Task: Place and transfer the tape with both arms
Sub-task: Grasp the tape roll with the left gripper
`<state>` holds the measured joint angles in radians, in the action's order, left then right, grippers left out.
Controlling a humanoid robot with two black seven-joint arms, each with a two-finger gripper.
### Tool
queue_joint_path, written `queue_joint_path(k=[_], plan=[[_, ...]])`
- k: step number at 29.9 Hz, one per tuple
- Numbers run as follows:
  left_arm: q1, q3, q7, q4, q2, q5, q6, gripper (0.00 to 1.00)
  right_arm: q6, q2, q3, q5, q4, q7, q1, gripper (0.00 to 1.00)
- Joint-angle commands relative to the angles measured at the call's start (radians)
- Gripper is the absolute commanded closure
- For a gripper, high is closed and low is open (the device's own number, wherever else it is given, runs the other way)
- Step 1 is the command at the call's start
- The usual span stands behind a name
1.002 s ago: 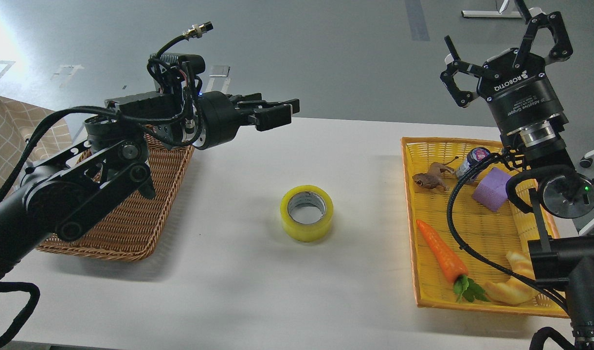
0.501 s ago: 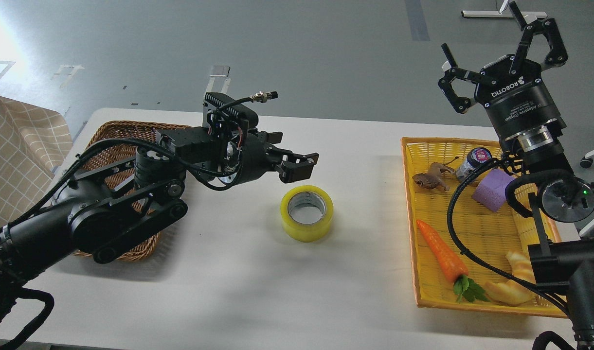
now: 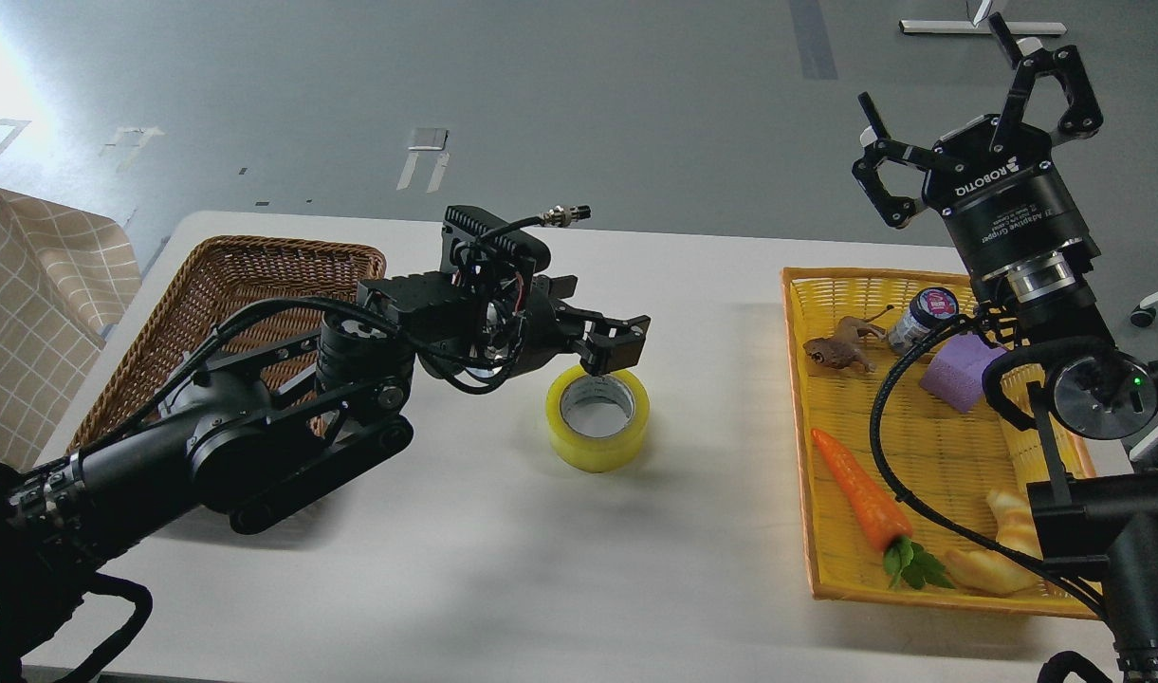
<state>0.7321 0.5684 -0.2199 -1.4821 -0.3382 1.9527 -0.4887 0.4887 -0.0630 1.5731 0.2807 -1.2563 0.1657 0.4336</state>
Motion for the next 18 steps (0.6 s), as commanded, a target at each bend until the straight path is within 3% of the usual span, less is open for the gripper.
queue_joint_path(k=[1,18], plan=[[0.001,-0.022,0.004,0.025,0.001,0.000,0.000,0.02,0.000,0.000,-0.001,0.000,0.000,0.000,0.001,0.00],[0.009,-0.100,-0.012,0.126,0.056,0.011,0.000,0.02,0.000,0.003,-0.001,0.000,0.000,0.000,-0.003,0.00]])
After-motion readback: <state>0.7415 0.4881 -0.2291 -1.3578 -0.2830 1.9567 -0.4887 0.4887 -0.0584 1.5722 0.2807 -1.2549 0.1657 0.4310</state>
